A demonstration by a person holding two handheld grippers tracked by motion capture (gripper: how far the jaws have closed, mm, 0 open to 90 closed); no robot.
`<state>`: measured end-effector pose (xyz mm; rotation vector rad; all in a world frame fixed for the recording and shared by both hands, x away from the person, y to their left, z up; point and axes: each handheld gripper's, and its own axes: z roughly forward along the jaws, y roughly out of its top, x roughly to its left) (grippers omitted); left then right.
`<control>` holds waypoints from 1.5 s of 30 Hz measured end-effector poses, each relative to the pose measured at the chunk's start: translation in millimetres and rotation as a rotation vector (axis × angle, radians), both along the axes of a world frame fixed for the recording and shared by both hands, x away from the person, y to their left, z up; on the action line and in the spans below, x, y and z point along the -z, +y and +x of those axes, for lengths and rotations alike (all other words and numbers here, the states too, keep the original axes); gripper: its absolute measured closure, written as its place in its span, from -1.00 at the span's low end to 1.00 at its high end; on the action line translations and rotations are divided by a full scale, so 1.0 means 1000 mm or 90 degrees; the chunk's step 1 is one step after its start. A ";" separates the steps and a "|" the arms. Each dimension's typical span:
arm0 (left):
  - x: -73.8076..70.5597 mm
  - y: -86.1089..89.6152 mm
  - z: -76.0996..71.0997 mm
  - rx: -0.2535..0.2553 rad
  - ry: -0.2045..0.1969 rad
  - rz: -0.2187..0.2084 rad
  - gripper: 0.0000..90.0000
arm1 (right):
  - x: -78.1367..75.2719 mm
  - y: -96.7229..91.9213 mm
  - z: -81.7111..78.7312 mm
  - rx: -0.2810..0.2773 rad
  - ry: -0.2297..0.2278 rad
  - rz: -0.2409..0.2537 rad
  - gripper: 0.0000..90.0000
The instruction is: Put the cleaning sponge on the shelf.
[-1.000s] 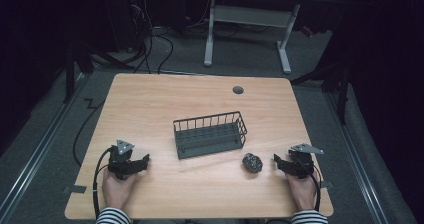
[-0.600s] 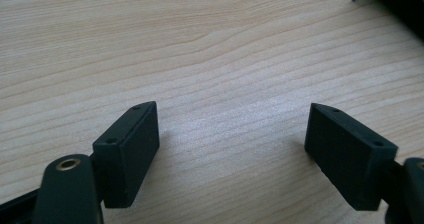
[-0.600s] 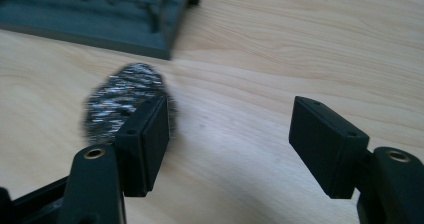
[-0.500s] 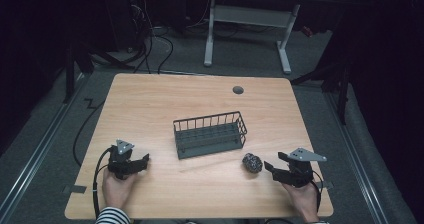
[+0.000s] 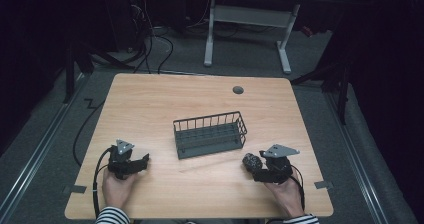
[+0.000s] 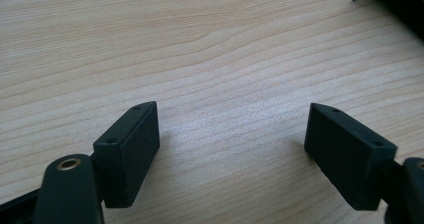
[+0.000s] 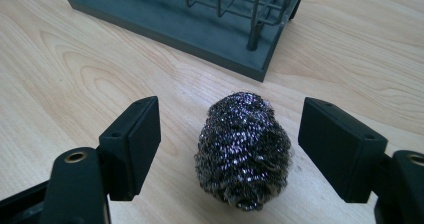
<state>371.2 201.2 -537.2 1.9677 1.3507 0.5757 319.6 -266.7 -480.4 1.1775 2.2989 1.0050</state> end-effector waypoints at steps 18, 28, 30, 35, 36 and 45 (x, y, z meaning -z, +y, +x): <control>0.000 0.001 0.001 -0.003 0.000 -0.002 -0.49 | 0.021 -0.005 0.008 0.003 0.040 0.000 -0.13; 0.000 0.001 0.000 -0.004 -0.001 -0.001 -0.48 | 0.018 -0.011 0.008 -0.005 0.040 0.014 0.15; 0.000 0.001 0.000 -0.004 -0.001 -0.001 -0.47 | 0.017 -0.012 0.007 -0.001 0.042 0.017 0.18; 0.000 0.001 0.000 -0.005 -0.001 -0.002 -0.47 | 0.014 -0.014 0.005 -0.002 0.041 0.017 0.19; 0.000 0.001 0.000 -0.005 -0.001 -0.002 -0.47 | 0.013 -0.014 0.005 -0.004 0.037 0.017 0.19; 0.000 0.001 0.000 -0.006 -0.001 0.000 -0.46 | -0.008 -0.012 0.001 -0.016 0.002 0.031 0.18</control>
